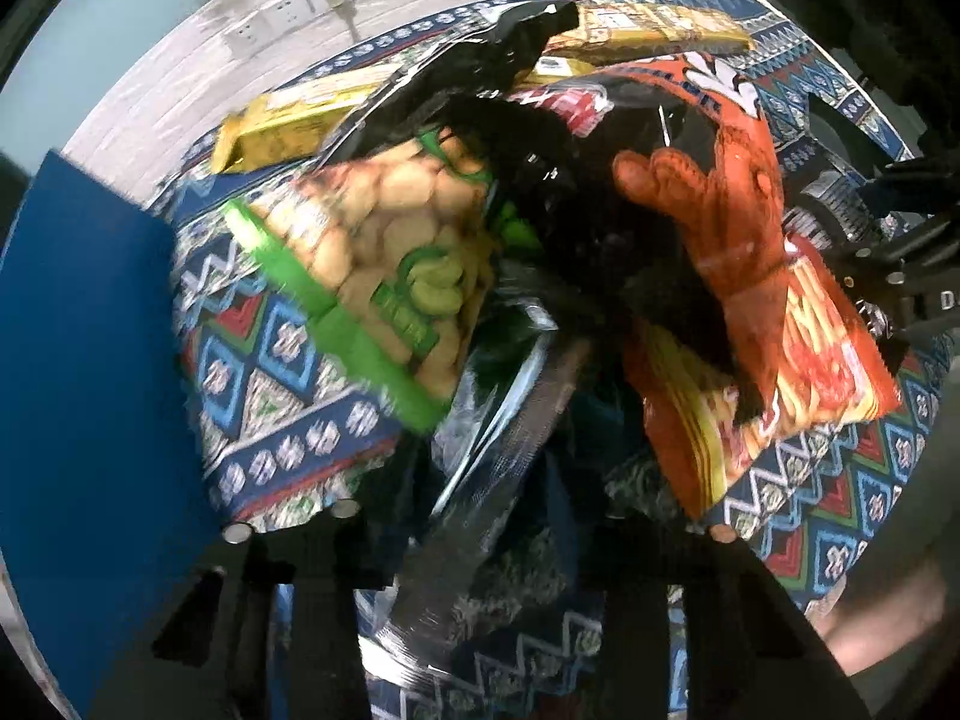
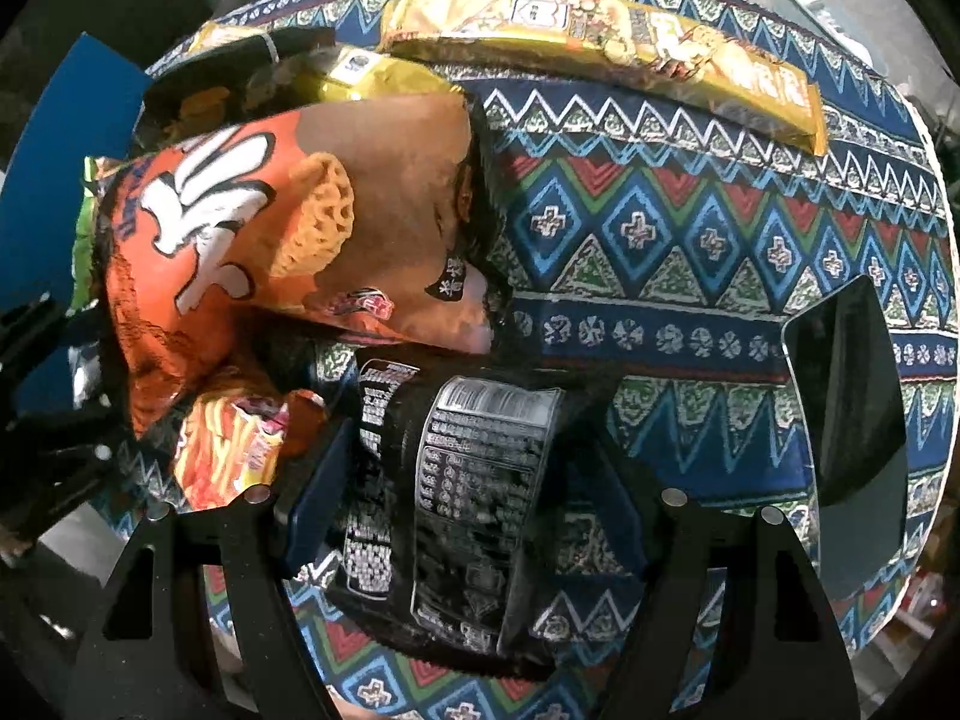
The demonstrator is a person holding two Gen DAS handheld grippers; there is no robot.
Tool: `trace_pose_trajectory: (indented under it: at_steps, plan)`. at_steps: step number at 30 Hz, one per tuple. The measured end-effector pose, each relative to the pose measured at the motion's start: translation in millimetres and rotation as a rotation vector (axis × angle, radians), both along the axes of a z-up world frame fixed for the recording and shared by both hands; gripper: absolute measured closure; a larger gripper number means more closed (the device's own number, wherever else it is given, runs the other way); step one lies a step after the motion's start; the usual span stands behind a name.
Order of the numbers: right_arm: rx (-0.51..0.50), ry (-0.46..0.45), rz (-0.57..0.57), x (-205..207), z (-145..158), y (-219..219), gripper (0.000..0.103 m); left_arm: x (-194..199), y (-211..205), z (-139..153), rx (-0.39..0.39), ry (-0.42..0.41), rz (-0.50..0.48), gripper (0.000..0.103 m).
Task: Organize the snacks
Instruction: 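Grasp the silver bar wrapper with left gripper while right grasps the black packet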
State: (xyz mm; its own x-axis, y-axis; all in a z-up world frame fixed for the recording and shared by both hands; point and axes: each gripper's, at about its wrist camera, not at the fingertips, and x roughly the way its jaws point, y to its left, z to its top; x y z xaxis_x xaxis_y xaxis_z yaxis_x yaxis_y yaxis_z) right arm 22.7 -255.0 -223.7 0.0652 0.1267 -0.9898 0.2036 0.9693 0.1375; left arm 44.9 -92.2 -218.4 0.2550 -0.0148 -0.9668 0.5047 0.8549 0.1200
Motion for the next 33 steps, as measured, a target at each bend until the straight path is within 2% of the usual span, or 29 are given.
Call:
trace_pose_trajectory:
  at_steps: [3, 5, 14, 16, 19, 21, 23, 24, 25, 26, 28, 29, 33]
  plan:
    - [-0.030, -0.001, 0.038, 5.2, -0.8, 7.4, 0.040, -9.1, 9.0, 2.0, -0.005, 0.017, 0.042, 0.068]
    - [-0.034, 0.002, 0.044, 4.9, 0.6, 8.9, 0.040, -14.7, 13.9, 3.1, 0.004, 0.024, 0.069, 0.074]
    - [-0.032, -0.004, 0.011, 3.9, 6.4, 7.4, 0.039, -26.1, 37.6, 6.3, -0.063, 0.075, 0.225, 0.073]
    - [-0.032, -0.001, 0.003, -3.4, 3.3, 0.8, 0.037, -21.7, 41.2, 5.0, -0.069, 0.074, 0.227, 0.070]
    - [-0.061, -0.012, 0.018, -11.0, -1.7, 4.1, 0.030, -16.6, 38.9, 4.5, -0.066, 0.070, 0.208, 0.057]
    - [-0.087, -0.014, 0.042, -17.6, -5.5, 11.0, 0.030, -10.8, 24.9, 5.7, -0.050, 0.058, 0.187, 0.048]
    - [-0.099, -0.011, 0.056, -21.2, -8.3, 15.3, 0.033, -13.1, 18.4, 3.4, -0.025, 0.035, 0.168, 0.045]
    - [-0.110, -0.012, 0.063, -23.1, -7.9, 15.3, 0.040, -15.1, 14.3, 2.0, -0.005, 0.019, 0.153, 0.045]
    - [-0.108, -0.011, 0.065, -24.6, -10.6, 19.4, 0.040, -16.7, 11.5, 1.3, 0.005, 0.009, 0.142, 0.045]
    - [-0.104, -0.007, 0.065, -27.1, -10.2, 19.7, 0.040, -18.5, 9.0, 1.2, 0.014, -0.002, 0.133, 0.049]
    - [-0.111, -0.005, 0.064, -29.8, -7.6, 16.3, 0.040, -19.6, 7.3, 1.9, 0.004, -0.013, 0.129, 0.067]
    - [-0.062, 0.026, 0.071, -29.8, -6.6, 12.1, 0.040, -19.3, 6.1, 2.0, 0.000, -0.008, 0.128, 0.073]
    - [-0.063, 0.009, 0.054, -34.8, 6.6, -2.3, 0.040, -15.6, 12.6, 4.8, -0.028, 0.007, 0.154, 0.074]
